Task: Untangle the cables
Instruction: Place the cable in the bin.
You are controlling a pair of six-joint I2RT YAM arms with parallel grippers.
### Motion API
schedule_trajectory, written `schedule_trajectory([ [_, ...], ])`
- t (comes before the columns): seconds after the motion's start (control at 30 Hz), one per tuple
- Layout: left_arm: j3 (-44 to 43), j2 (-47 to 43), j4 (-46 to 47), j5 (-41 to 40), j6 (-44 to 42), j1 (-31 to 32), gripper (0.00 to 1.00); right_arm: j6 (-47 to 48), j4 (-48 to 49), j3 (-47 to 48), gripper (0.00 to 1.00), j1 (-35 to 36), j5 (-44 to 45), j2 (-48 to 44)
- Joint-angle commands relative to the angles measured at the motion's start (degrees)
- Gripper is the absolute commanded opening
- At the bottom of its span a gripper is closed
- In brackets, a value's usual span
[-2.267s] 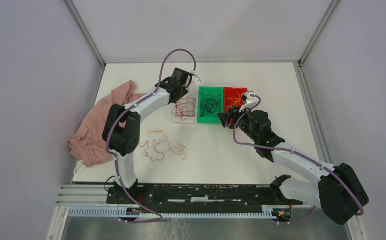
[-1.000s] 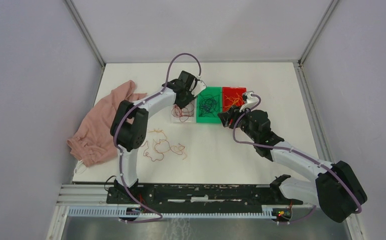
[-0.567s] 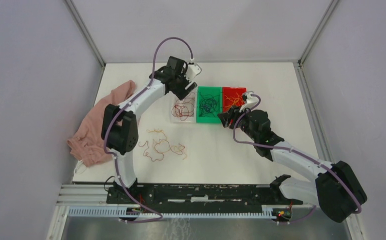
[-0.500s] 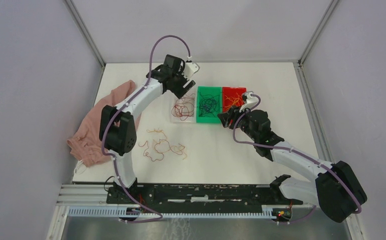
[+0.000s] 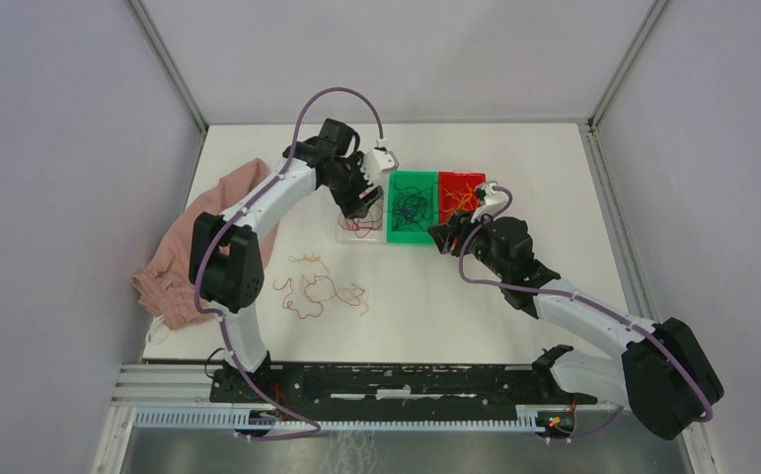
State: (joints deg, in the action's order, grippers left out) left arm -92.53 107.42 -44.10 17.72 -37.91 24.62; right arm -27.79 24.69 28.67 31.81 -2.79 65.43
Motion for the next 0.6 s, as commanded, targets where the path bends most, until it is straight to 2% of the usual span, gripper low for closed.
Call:
schedule_trajectory([
  [0.0,-1.6,-0.4,-5.2,6.0,-8.6,0.3,0.73,-0.4,1.7,1.4,0.55,-0.1,-0.3,-0.2],
  [0.23,0.5,2.1,2.2,1.7,-7.7,0.5,0.61,-0.5,1.8,1.4,0.55,-0.1,-0.2,0.0],
  [0.37,4.1,2.2,14.0,-3.9,-3.4,0.6,0.44,-0.8,2.4,1.2,0.55,-0.1,-0.3,-0.2],
  [0.57,4.3,4.5,23.0,-10.3,0.6,0.7,0.36,-0.9,2.5,1.2,0.55,-0.2,-0.4,-0.1],
])
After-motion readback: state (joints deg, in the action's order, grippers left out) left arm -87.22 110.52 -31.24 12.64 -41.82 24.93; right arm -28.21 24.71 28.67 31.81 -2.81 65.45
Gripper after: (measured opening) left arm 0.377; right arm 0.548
